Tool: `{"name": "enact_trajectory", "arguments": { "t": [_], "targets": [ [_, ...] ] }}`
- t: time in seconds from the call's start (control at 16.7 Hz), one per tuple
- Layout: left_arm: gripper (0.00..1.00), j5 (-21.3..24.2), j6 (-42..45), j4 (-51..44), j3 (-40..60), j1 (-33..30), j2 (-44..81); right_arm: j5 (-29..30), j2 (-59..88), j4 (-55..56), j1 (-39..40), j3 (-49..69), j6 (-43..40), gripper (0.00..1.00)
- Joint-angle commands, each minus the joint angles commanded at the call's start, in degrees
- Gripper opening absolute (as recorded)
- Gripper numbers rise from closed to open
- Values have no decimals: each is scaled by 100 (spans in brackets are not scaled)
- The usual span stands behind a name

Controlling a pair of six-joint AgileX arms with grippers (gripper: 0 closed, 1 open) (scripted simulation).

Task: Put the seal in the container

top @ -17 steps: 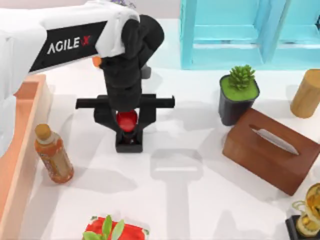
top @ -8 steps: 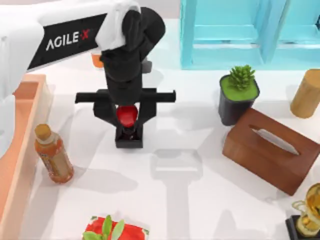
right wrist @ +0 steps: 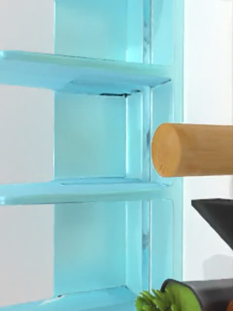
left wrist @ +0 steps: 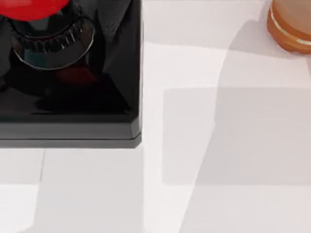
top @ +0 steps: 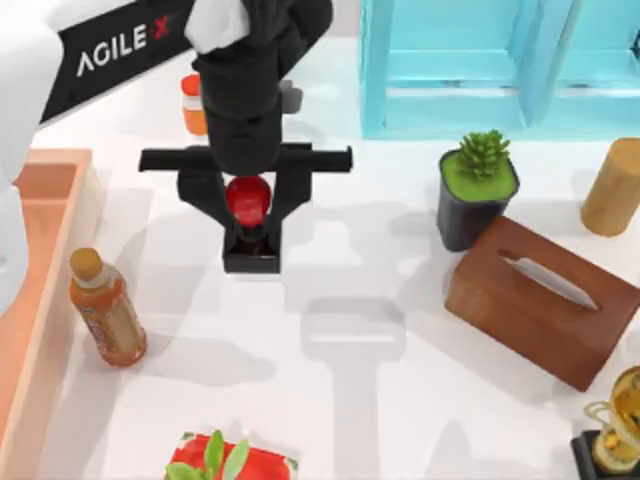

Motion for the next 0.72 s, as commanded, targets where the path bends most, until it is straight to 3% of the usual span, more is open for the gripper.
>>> {"name": "enact_trajectory", "arguments": {
  "t": [0.3,0.72],
  "targets": [
    [0,3,6,-641,664,4,-154,0,0,0,0,0,0,100],
    [0,-6,221,-703,626,215,-206,0,0,0,0,0,0,100]
  ]
}}
